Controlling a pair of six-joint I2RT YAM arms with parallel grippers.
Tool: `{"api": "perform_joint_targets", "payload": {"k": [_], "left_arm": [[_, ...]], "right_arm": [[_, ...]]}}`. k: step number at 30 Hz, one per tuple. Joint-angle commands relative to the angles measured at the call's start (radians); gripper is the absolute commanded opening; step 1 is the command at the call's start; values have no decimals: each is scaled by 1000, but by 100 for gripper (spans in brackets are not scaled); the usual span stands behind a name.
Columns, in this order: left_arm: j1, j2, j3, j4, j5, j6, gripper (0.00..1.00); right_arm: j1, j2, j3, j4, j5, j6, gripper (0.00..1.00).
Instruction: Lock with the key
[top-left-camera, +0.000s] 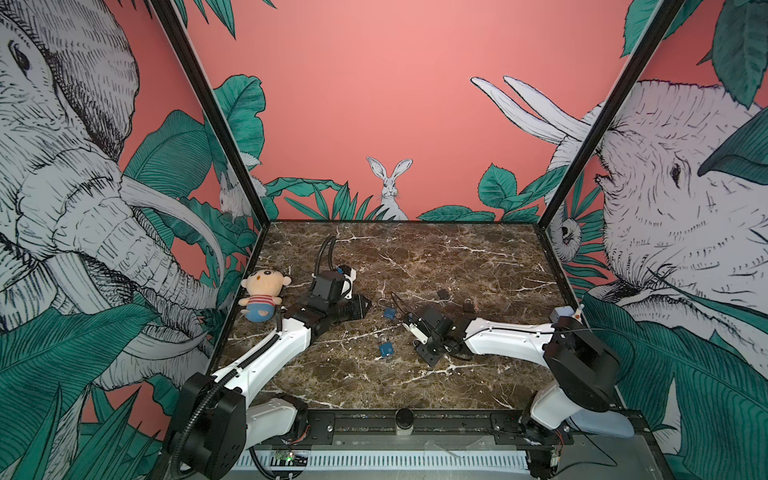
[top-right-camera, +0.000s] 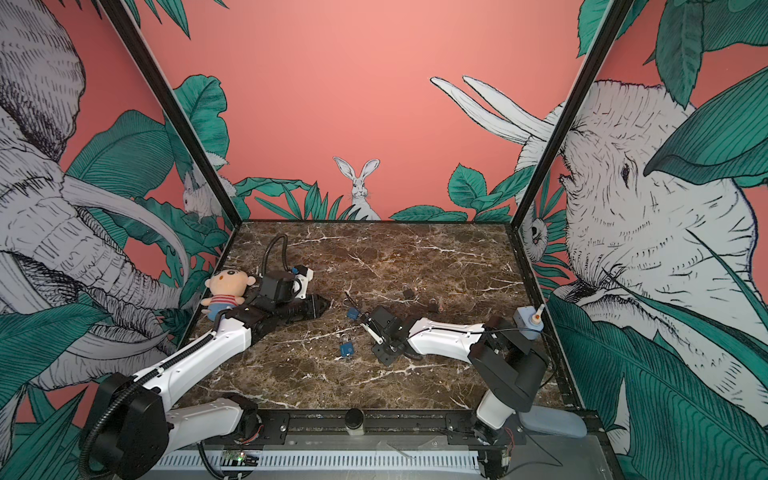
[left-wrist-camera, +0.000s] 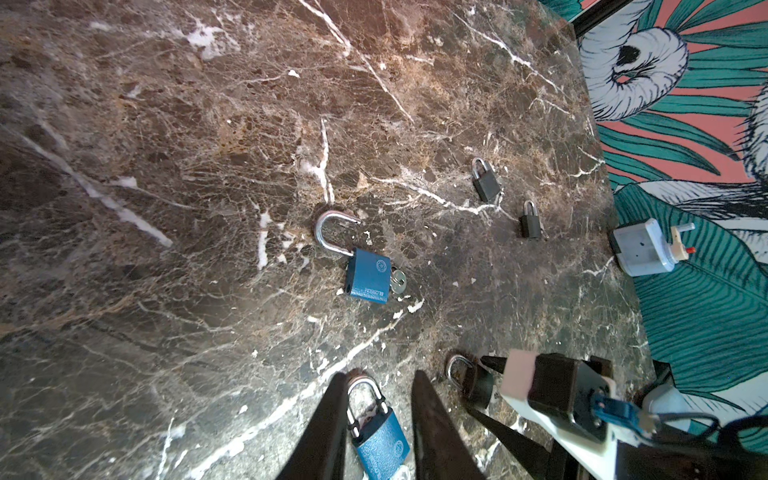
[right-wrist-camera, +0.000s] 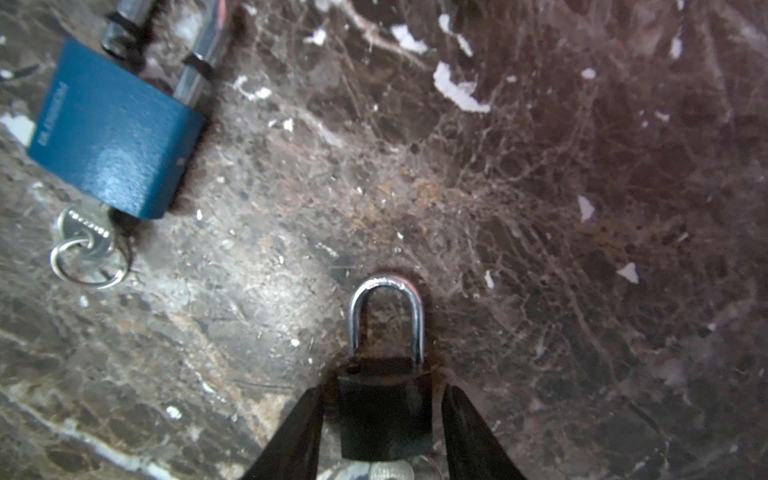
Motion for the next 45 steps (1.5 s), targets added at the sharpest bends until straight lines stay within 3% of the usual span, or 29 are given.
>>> {"api": "perform_joint_targets", "payload": {"k": [1,11,19,22,29,39,45], "left_arm": [[-1,-3,21,11,8,12,29],[-2,-5,27,6,10,14,29],[-1,-1,51,-19,13,29,29],[-2,5,70,-25,42,40,28],[-4,26,98,9,157,45,23],[-117,92,106,184,295,-14,26],[-135,132,104,274,354,-61,28]], "right_arm": [[11,19,15,-21,22,6,47],[18,59,24,-20,50,-2,44],[23,34,26,-23,74,6,16],[23,-7,36,-27,69,11,12],[-4,-136,94,-52,16,11,11],[-78,-235,193,-83,-103,3,10],[-102,-256,219,-86,-125,0,10]]}}
